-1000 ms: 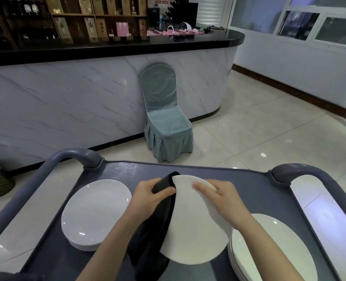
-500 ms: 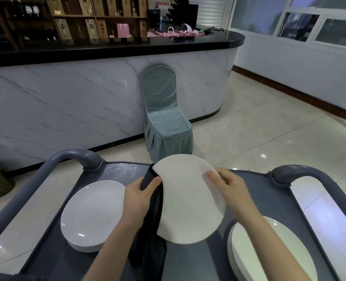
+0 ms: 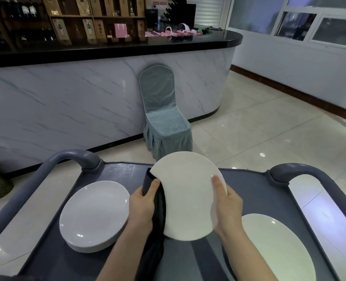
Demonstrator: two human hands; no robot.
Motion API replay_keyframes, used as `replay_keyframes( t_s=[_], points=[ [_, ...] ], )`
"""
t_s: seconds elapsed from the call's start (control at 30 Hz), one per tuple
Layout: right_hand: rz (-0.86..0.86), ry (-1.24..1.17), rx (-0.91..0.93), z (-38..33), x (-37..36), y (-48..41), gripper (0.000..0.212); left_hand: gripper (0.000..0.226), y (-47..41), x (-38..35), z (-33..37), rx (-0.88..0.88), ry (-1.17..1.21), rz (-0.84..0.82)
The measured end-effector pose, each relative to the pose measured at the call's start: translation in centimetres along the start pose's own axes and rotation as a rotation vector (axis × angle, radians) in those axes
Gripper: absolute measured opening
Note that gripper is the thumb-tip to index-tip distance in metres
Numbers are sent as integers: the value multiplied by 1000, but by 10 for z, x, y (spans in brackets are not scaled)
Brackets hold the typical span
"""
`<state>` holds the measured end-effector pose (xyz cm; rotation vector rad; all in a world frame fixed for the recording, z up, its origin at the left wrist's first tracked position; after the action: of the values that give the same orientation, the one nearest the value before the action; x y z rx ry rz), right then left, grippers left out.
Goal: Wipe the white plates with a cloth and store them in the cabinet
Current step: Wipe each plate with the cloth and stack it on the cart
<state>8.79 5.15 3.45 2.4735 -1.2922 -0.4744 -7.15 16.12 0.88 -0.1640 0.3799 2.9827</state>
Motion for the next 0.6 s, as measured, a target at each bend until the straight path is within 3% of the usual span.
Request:
replay_keyframes(
  t_s=[0.1,0.2,0.27,0.33,0.4,0.5,0.6],
  points=[
    [-48,78,-10,3,7,-3,27,22,3,-4,-6,35,51,-1],
    [-190,346,198,-24,16,-13,13,24,-5,1,6,-84,-99,-75],
    [-313,579,329,-48,15,-17,11,26,-10,0,18,-226,-262,-209],
    [-452,873,378,-55,6,-16,22,24,-11,-7,30,-337,-416,-426],
    [-539,1020,377,-44,-2,-10,32,19,-11,-13,35,-366,-490,-590],
    [-517,942,397,-33,-1,-2,36,11,-9,-10,34,-346,-472,-621],
    [-356,668,309,-33,9,0,37,15,-6,2,24,-305,-351,-370]
  ],
)
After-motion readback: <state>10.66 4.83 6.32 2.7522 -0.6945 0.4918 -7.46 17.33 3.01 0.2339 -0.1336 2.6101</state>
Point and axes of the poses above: each hand's wrist, its own y-axis away from the middle knuckle, its own x-axis out of the back of the hand, z = x × y, the point moved 2 cm from there along -y, towards the middle knuckle, and after that the axes turned 7 degrees about -x, right-handed, at the moved point
